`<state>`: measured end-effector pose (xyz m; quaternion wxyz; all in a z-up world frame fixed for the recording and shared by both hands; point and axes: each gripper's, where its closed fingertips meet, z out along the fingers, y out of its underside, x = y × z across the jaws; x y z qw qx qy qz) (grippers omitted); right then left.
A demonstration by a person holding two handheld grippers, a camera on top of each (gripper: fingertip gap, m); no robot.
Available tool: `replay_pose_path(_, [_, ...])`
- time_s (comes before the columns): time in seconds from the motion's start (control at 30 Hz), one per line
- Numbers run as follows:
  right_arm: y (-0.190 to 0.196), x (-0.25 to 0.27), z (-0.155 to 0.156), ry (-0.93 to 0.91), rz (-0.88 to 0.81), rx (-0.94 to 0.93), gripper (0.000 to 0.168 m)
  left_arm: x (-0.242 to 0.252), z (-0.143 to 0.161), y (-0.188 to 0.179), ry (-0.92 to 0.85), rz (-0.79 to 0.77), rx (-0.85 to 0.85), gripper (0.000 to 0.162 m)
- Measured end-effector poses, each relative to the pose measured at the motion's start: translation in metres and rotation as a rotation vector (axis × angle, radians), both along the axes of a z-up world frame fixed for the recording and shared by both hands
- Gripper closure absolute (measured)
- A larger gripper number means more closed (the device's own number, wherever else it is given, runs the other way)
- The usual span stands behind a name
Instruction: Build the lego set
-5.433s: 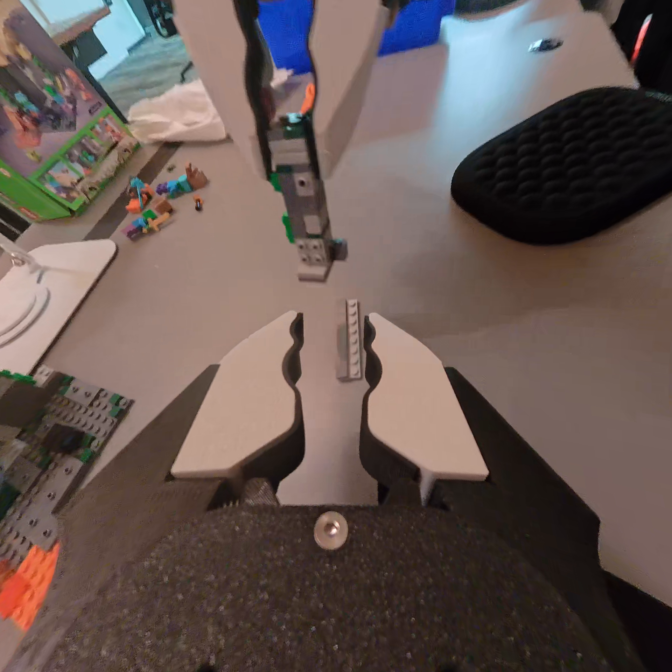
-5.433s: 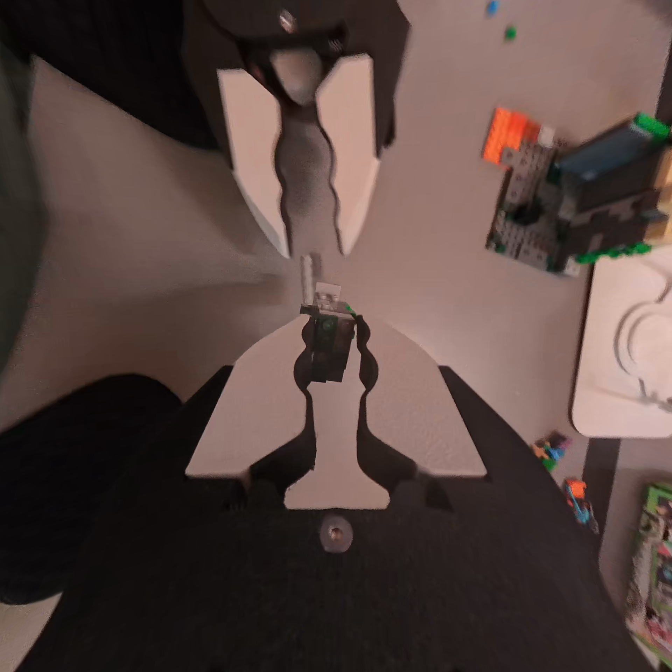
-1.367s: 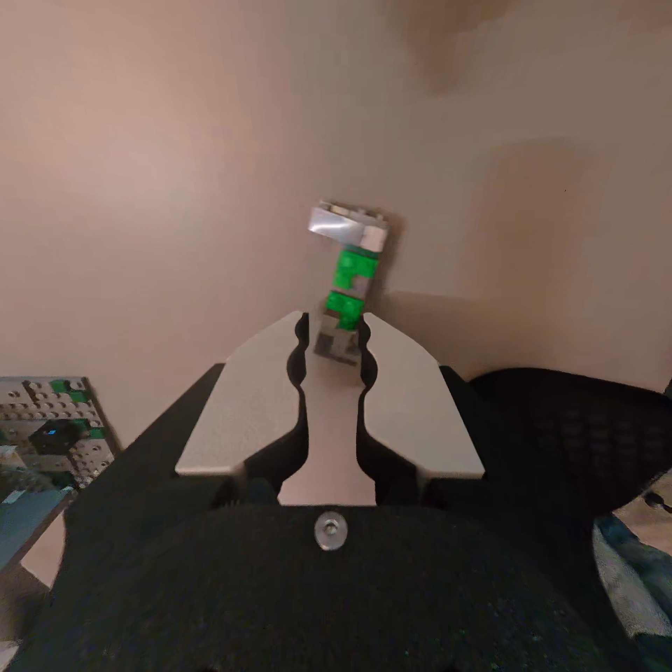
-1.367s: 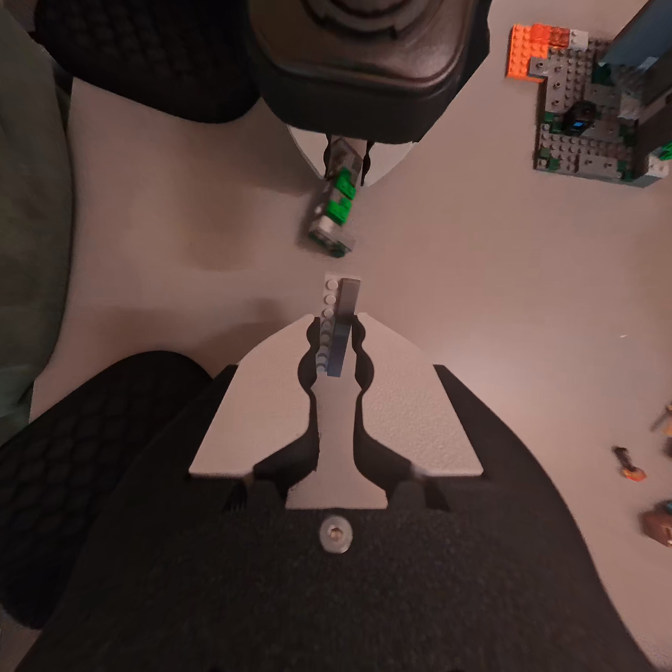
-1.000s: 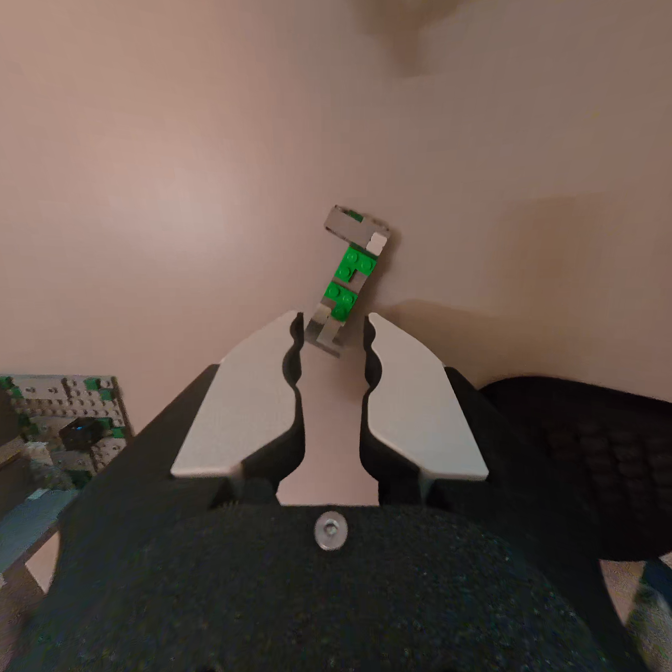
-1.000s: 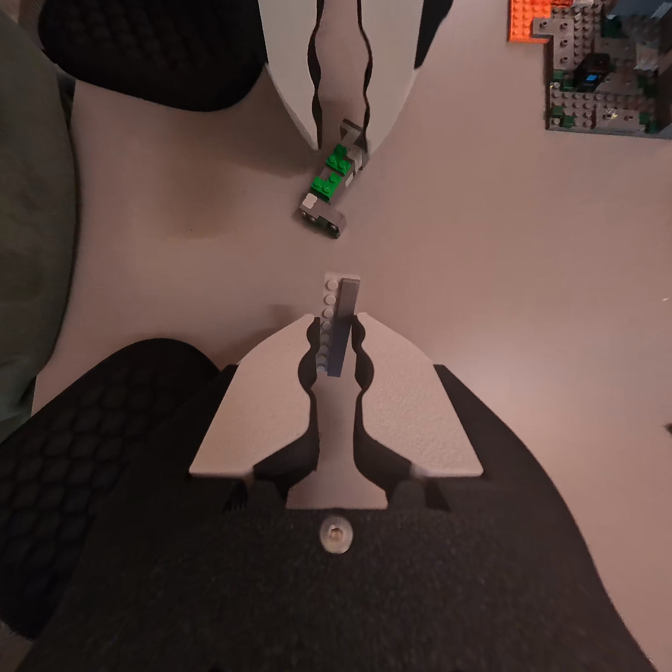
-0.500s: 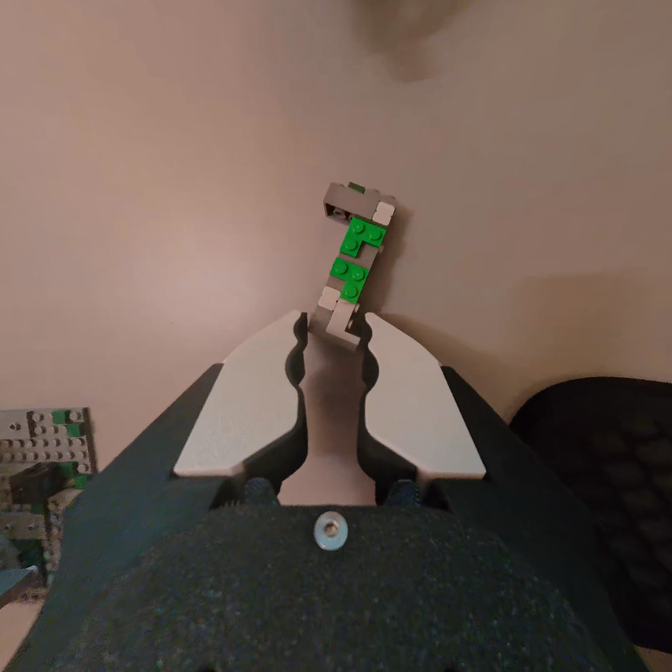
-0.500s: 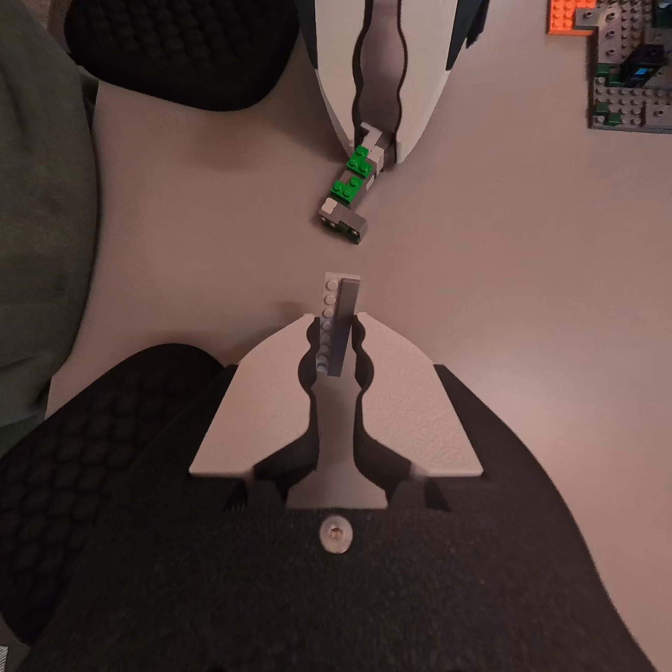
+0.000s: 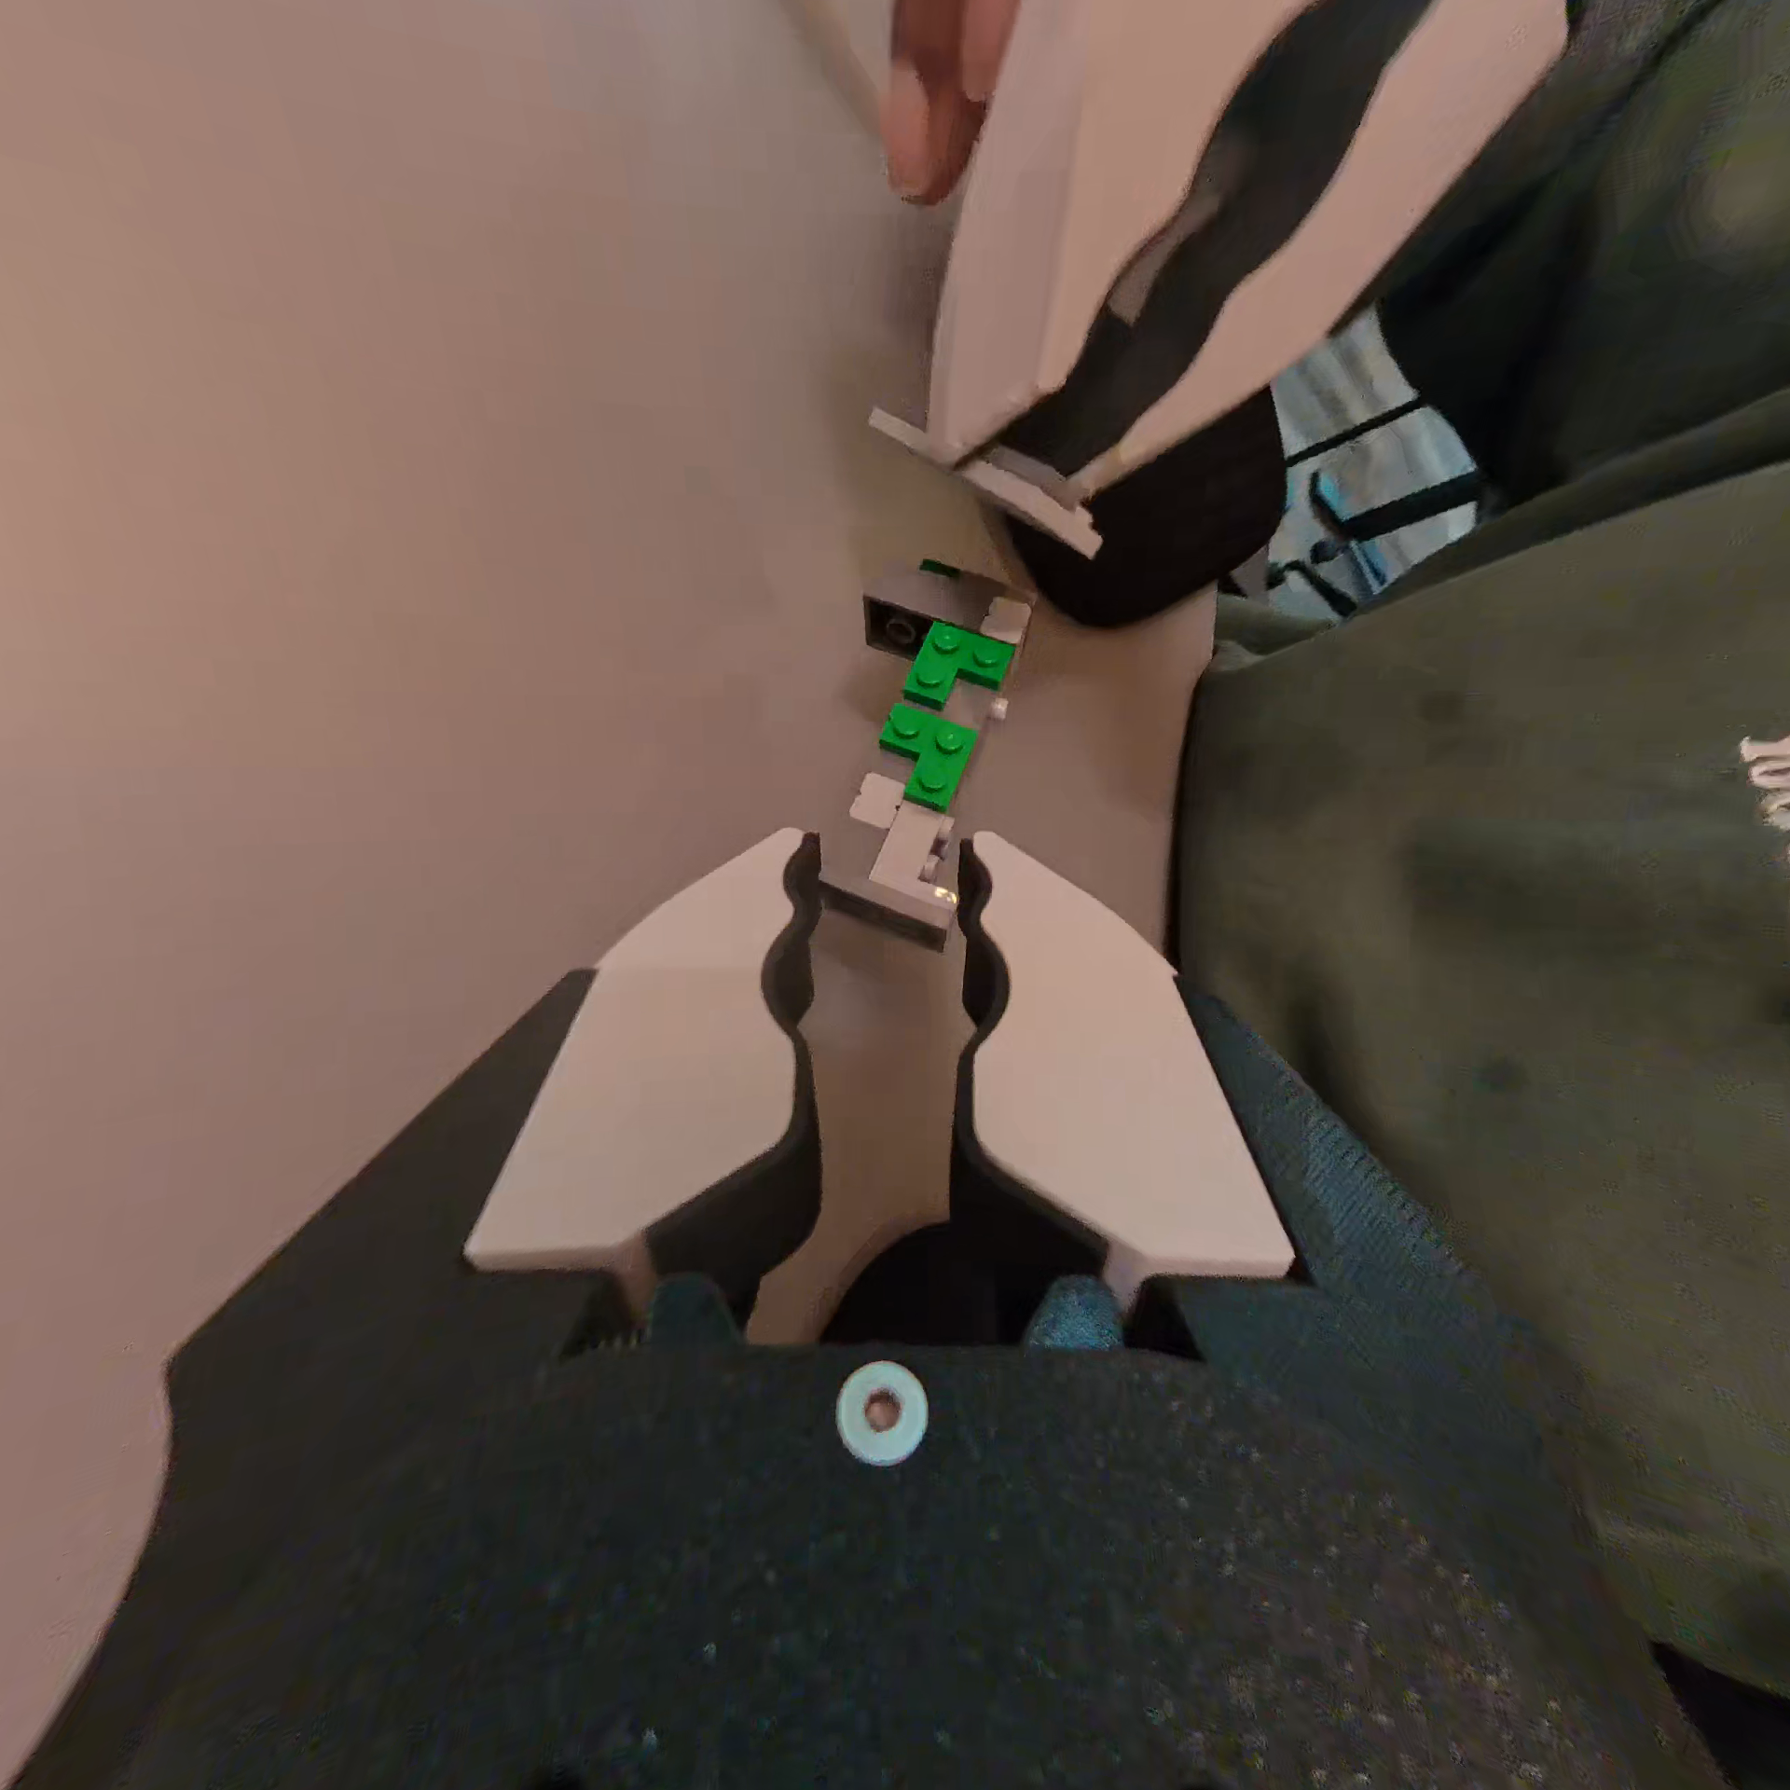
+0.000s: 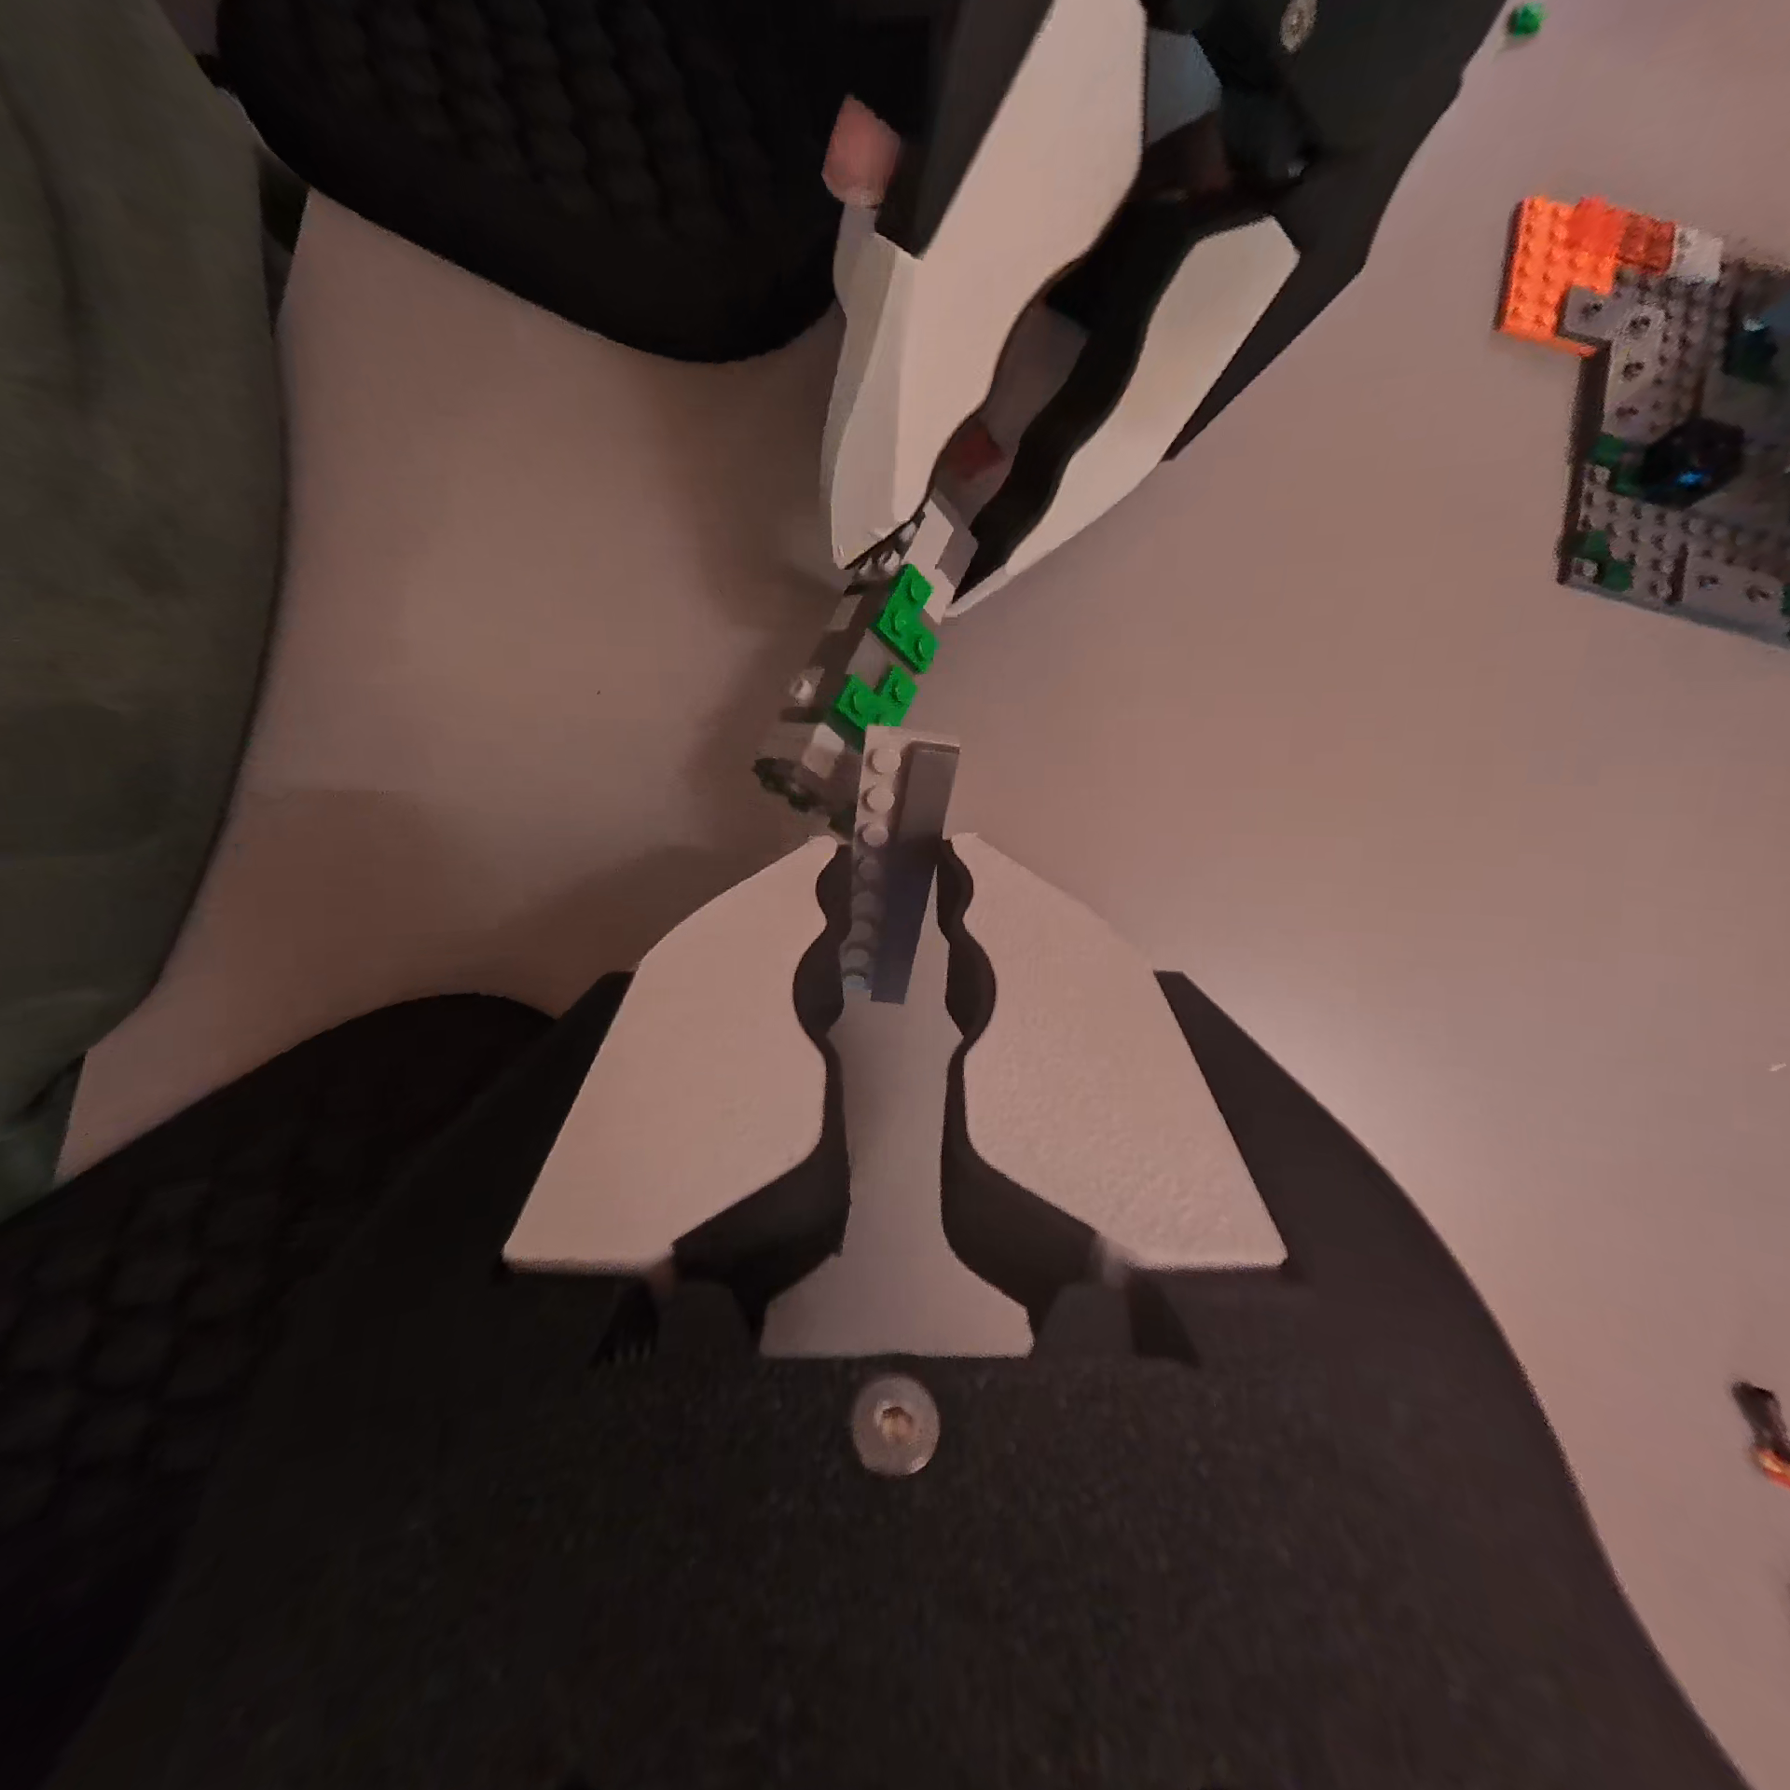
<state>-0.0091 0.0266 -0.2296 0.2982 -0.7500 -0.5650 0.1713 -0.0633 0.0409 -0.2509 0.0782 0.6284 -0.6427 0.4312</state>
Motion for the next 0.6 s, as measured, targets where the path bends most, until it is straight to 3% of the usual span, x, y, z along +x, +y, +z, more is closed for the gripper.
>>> replay_pose_path(0.2, [-0.005,-0.005,-0.006,-0.064,0.010,0.050,0.152,0.002,-0.009,0.004,0.011,0.060,-0.050,0.135])
replay_pose_path(0.6, [0.007,0.024,-0.032,-0.181,-0.062,-0.019,0.152,0.006,-0.010,0.009,-0.035,0.104,-0.067,0.135])
